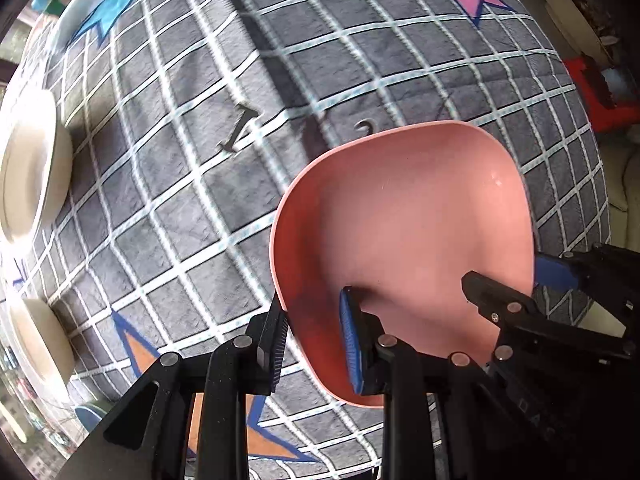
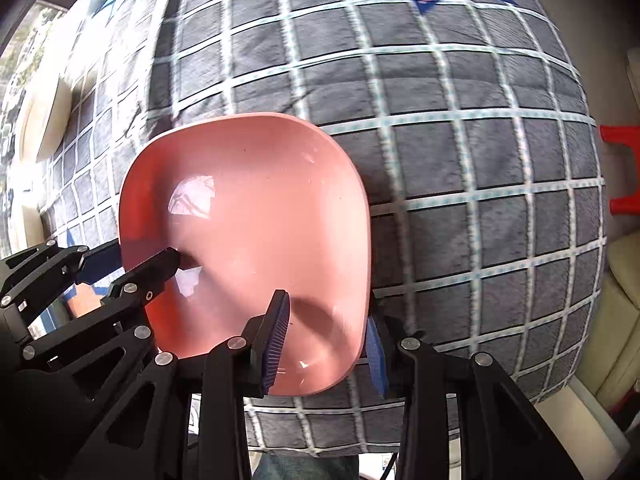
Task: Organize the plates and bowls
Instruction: 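Carry the pink plate onto the blue plate stack and release it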
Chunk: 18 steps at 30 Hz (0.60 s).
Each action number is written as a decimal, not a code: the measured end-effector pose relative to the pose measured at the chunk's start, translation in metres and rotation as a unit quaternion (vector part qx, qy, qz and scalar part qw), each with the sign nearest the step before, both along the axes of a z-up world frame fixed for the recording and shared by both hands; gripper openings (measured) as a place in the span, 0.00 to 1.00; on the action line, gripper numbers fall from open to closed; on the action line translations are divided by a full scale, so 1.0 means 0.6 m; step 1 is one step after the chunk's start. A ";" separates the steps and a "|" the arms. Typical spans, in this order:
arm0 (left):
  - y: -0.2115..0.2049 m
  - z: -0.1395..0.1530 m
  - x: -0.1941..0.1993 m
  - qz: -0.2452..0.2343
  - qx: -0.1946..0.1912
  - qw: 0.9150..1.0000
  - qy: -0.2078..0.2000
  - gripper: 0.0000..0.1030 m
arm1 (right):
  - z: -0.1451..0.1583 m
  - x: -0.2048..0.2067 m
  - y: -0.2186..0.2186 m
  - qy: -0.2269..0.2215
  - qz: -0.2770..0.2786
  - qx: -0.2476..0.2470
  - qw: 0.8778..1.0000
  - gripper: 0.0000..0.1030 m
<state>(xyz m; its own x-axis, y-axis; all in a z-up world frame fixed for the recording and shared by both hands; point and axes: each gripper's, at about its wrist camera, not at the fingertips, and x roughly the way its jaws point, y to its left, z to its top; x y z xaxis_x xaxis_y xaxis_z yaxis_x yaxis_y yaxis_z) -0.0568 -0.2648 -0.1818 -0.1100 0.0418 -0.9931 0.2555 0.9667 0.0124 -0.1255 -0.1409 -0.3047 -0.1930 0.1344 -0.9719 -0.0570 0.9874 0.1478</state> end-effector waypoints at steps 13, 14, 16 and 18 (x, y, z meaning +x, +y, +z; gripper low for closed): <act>0.127 -0.021 -0.080 0.092 0.014 0.996 0.012 0.28 | -0.005 -0.094 0.247 0.040 0.122 0.029 0.991 0.41; 0.125 -0.023 -0.078 0.098 0.008 0.995 0.010 0.28 | -0.007 -0.096 0.259 0.040 0.127 0.026 0.991 0.41; 0.130 -0.027 -0.078 0.109 0.000 0.994 0.009 0.28 | -0.009 -0.101 0.275 0.038 0.138 0.015 0.990 0.43; 0.128 -0.034 -0.079 0.116 -0.004 0.993 0.007 0.28 | -0.011 -0.104 0.282 0.041 0.137 0.014 0.990 0.43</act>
